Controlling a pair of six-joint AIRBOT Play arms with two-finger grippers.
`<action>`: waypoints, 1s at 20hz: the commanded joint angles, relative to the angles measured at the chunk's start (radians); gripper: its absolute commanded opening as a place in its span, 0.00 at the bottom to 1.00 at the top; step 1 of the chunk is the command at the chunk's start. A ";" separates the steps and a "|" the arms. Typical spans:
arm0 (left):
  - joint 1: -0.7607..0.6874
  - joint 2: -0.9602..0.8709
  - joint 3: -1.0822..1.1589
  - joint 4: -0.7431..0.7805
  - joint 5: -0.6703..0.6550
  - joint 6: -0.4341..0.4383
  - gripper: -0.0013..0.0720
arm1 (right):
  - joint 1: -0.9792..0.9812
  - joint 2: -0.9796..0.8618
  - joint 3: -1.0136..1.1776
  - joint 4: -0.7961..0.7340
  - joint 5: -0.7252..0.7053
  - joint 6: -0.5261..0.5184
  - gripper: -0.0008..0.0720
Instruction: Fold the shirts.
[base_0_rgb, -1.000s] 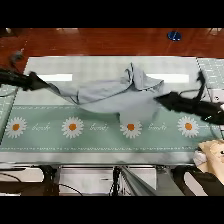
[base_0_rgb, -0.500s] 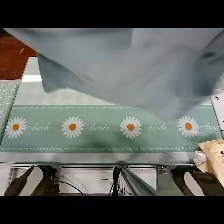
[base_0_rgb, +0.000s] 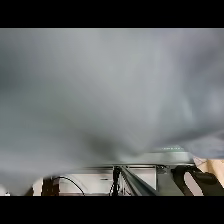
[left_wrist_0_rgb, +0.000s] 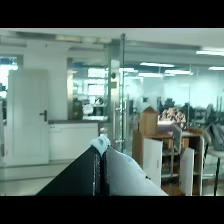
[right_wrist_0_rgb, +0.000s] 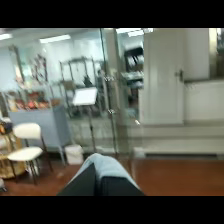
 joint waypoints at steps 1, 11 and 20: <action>-0.109 0.047 0.071 0.348 -0.255 -0.192 0.04 | 0.003 0.031 0.019 -0.156 0.222 0.048 0.04; -0.255 0.020 -0.555 0.517 -0.689 -0.101 0.04 | 0.003 -0.057 -0.521 -0.274 0.554 -0.170 0.04; -0.269 -0.509 -0.743 0.182 -0.107 0.143 0.04 | 0.005 -0.492 -0.748 -0.020 -0.191 -0.344 0.04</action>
